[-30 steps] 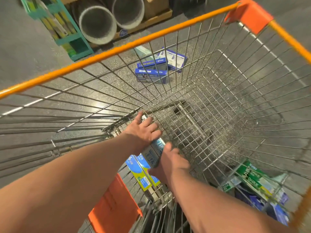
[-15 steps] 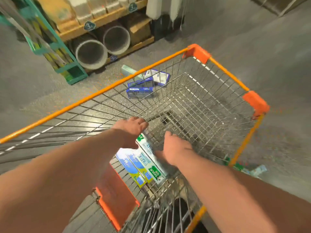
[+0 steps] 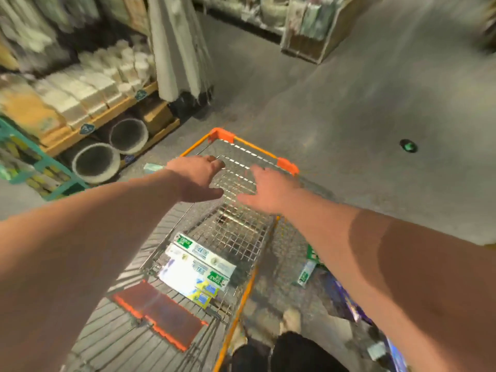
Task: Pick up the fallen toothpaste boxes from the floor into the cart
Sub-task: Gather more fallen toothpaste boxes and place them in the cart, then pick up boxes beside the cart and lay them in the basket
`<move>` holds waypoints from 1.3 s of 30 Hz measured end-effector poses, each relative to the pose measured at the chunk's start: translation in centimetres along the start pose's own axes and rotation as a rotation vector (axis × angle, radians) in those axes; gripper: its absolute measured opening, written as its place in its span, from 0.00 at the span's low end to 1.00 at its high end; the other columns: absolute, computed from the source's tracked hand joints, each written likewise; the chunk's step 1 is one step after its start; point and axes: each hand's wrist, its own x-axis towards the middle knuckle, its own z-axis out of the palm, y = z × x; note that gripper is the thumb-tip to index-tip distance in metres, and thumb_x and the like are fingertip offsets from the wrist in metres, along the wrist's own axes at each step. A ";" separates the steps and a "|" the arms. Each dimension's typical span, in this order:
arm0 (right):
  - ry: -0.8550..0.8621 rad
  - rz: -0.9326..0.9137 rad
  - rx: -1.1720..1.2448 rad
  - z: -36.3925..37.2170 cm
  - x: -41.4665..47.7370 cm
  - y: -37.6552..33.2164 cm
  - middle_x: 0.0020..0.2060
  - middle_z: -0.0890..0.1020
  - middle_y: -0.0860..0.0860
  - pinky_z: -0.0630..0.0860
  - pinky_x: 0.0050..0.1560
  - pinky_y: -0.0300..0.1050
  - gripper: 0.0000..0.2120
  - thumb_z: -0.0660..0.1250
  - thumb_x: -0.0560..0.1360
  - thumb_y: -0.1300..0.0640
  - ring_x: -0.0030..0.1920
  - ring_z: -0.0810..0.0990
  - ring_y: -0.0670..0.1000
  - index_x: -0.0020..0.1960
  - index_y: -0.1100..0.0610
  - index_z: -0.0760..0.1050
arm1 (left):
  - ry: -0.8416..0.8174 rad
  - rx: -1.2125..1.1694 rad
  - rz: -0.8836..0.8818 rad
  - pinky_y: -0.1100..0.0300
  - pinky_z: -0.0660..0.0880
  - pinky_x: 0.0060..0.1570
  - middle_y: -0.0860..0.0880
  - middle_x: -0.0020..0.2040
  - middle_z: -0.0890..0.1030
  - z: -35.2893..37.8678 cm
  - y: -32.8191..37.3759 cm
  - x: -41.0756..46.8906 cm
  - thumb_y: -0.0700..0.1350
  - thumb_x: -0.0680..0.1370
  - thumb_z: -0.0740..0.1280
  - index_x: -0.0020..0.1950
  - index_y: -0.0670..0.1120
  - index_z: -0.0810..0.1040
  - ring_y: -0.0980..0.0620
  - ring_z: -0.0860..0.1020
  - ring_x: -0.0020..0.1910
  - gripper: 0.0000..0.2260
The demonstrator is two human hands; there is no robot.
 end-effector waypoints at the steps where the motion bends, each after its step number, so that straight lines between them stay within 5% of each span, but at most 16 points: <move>1: 0.025 0.009 0.008 -1.0 -1.1 1.2 0.66 0.76 0.58 0.76 0.61 0.54 0.42 0.65 0.73 0.29 0.66 0.76 0.61 0.76 0.55 0.63 | 0.019 0.004 0.020 0.50 0.77 0.56 0.51 0.74 0.70 -1.2 1.2 0.1 0.66 0.77 0.61 0.77 0.54 0.62 0.45 0.76 0.65 0.32; 5: 0.098 0.067 0.073 -4.2 -6.1 6.9 0.63 0.78 0.57 0.76 0.61 0.54 0.39 0.66 0.71 0.29 0.63 0.78 0.61 0.72 0.52 0.66 | 0.080 0.045 0.094 0.50 0.72 0.64 0.48 0.75 0.70 -5.4 6.6 0.4 0.65 0.78 0.61 0.79 0.52 0.62 0.45 0.73 0.69 0.33; 15: 0.196 0.261 0.149 -7.0 -23.6 22.0 0.75 0.70 0.57 0.67 0.70 0.48 0.43 0.67 0.75 0.33 0.73 0.69 0.58 0.80 0.56 0.59 | 0.166 0.050 0.287 0.47 0.75 0.60 0.47 0.73 0.71 -11.1 26.2 0.5 0.64 0.78 0.62 0.79 0.50 0.60 0.42 0.75 0.67 0.33; 24: 0.193 0.401 0.181 -3.9 -37.5 34.9 0.71 0.73 0.59 0.71 0.68 0.53 0.42 0.68 0.74 0.33 0.70 0.72 0.60 0.77 0.57 0.62 | 0.117 0.109 0.426 0.47 0.74 0.63 0.45 0.74 0.70 -10.9 45.4 -0.3 0.62 0.79 0.62 0.80 0.48 0.60 0.43 0.72 0.69 0.33; 39: 0.124 0.479 0.296 0.1 -35.0 45.1 0.73 0.71 0.58 0.71 0.69 0.56 0.43 0.67 0.75 0.33 0.71 0.71 0.60 0.80 0.57 0.57 | 0.026 0.204 0.482 0.46 0.79 0.57 0.46 0.72 0.72 -10.2 51.7 9.6 0.64 0.79 0.61 0.79 0.48 0.60 0.45 0.74 0.67 0.33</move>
